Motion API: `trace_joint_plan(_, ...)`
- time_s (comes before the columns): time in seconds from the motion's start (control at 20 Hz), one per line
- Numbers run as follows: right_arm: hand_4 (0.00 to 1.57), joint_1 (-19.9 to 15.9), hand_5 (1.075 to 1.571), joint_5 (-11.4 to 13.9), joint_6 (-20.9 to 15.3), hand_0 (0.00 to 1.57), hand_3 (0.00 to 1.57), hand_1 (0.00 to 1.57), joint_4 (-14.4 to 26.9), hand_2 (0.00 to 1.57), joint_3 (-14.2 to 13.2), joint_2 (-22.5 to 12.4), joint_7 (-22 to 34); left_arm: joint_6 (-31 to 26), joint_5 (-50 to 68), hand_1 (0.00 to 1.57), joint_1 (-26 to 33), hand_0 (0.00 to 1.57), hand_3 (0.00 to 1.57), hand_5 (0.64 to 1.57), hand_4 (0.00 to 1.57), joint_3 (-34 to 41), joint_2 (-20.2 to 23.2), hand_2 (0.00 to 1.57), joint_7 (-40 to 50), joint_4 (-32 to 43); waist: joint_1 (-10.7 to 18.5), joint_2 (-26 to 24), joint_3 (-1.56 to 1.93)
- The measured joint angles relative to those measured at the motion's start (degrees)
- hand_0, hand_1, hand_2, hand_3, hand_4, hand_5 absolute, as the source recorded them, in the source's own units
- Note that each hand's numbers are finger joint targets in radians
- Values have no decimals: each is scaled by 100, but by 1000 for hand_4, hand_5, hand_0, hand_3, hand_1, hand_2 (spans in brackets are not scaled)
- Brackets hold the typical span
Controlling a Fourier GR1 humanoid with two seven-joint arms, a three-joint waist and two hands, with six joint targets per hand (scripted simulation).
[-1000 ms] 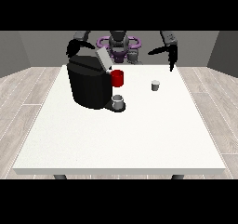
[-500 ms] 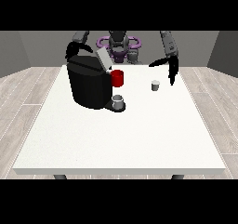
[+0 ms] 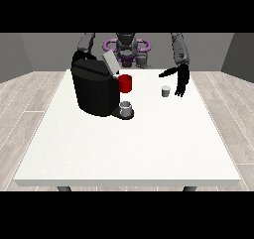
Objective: Insert the coffee pod into the coffee machine and close the lid
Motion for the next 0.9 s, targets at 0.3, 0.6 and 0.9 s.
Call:
trace_joint_plan(0.3,393,-64,1571,66,-35,0,0,0,12,0,56,-43,231,139,-338,704,-190,704,487,1571,0,-15,102,775,-104,640,-79,-50,-2)
trace_joint_plan(0.6,434,-153,1571,46,-26,0,0,0,-42,0,89,-26,404,435,-864,547,-294,547,454,1571,0,-233,156,697,-305,1065,-173,-4,-1)
trace_joint_plan(0.9,491,-169,1571,51,9,0,0,0,75,0,42,-70,277,871,-1279,719,-489,719,649,1571,229,-318,191,864,-527,1320,-196,55,1)
